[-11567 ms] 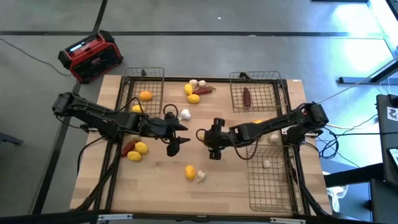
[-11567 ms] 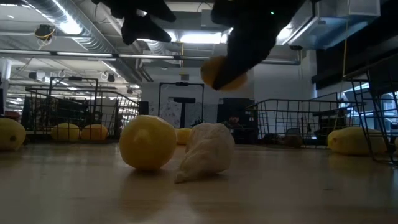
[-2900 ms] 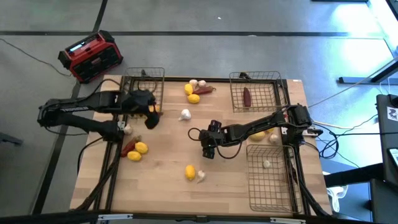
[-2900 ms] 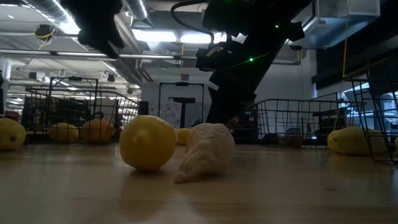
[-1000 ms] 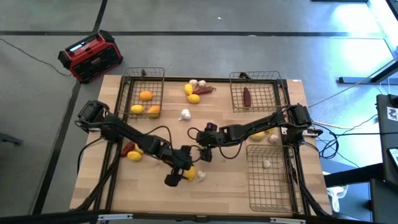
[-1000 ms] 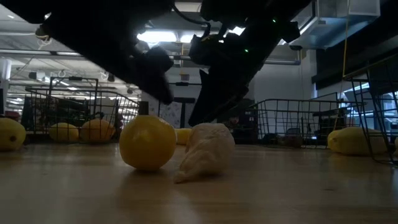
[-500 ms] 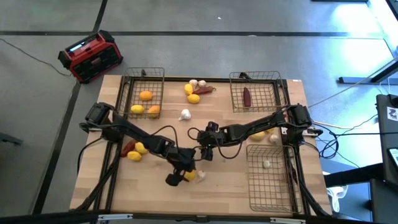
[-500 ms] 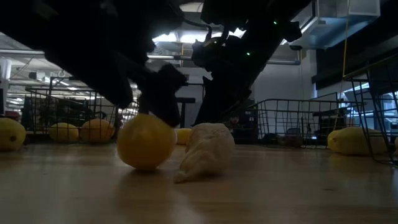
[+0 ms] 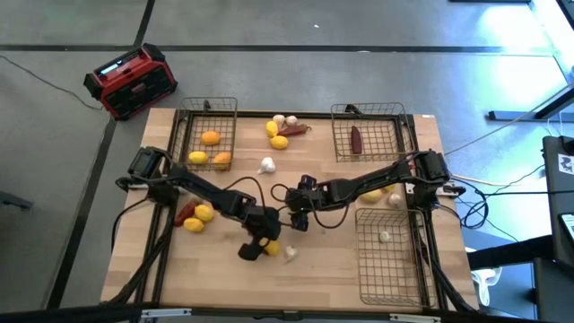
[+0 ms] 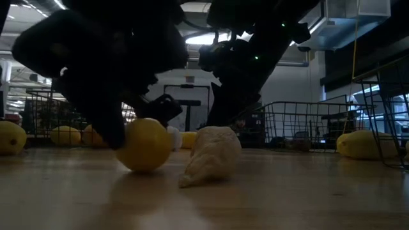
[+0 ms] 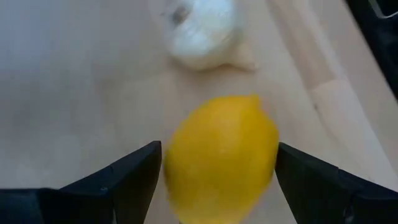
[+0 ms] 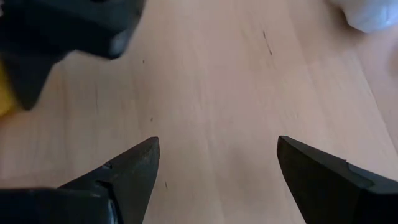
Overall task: Sort produce into baskets
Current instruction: Put the yellow lemon into the top left wire basket
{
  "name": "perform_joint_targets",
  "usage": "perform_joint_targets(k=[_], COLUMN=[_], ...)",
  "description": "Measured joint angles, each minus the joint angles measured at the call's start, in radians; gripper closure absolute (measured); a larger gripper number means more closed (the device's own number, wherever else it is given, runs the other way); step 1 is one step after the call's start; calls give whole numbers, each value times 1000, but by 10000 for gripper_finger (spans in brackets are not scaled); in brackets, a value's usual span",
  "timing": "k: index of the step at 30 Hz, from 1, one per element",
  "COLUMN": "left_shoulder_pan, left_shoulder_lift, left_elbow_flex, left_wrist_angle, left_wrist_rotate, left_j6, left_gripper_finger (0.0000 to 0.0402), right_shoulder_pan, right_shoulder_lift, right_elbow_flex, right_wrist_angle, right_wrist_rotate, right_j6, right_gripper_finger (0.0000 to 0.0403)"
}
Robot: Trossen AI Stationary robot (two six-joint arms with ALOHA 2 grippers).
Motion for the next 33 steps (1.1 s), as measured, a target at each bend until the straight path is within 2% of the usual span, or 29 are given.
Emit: perform_joint_targets(k=[8, 18, 25, 33], left_shoulder_pan=[5, 5, 5, 8], left_shoulder_lift=[0, -1, -4, -111], left_elbow_flex=[0, 0, 0, 0], left_wrist_angle=[-13, -10, -16, -117], left_wrist_rotate=[-1, -6, -11, -138], left_j6=[-35, -41, -95, -98], left_gripper_finger=[101, 170, 165, 163], right_shoulder_pan=[0, 0, 0, 0], right_shoulder_lift=[0, 0, 0, 0], right_elbow_flex=[0, 0, 0, 1], right_wrist_angle=[0, 7, 8, 12], right_wrist_rotate=[0, 0, 0, -1], right_j6=[0, 0, 0, 0], right_gripper_finger=[84, 84, 84, 84])
